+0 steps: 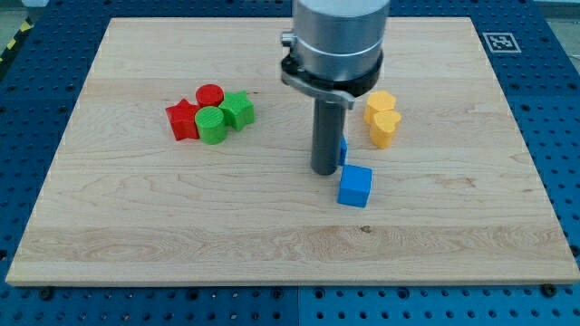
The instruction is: Move the blue cube closer to the yellow heart
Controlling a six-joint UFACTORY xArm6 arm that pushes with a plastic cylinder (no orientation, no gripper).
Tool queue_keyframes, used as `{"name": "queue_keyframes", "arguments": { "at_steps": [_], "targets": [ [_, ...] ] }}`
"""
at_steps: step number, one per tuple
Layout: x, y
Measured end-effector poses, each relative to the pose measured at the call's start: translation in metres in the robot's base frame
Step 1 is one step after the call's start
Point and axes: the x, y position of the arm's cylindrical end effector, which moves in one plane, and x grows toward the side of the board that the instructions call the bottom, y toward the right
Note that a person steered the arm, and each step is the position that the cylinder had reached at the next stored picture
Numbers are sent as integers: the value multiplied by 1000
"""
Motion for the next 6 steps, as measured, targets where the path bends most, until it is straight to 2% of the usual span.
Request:
{"name": "queue_keyframes", "arguments": {
  "at_steps": [2,3,5,6],
  "targets": [
    [-47,28],
    [-43,4],
    [28,-31],
    [63,-18]
  ]
}}
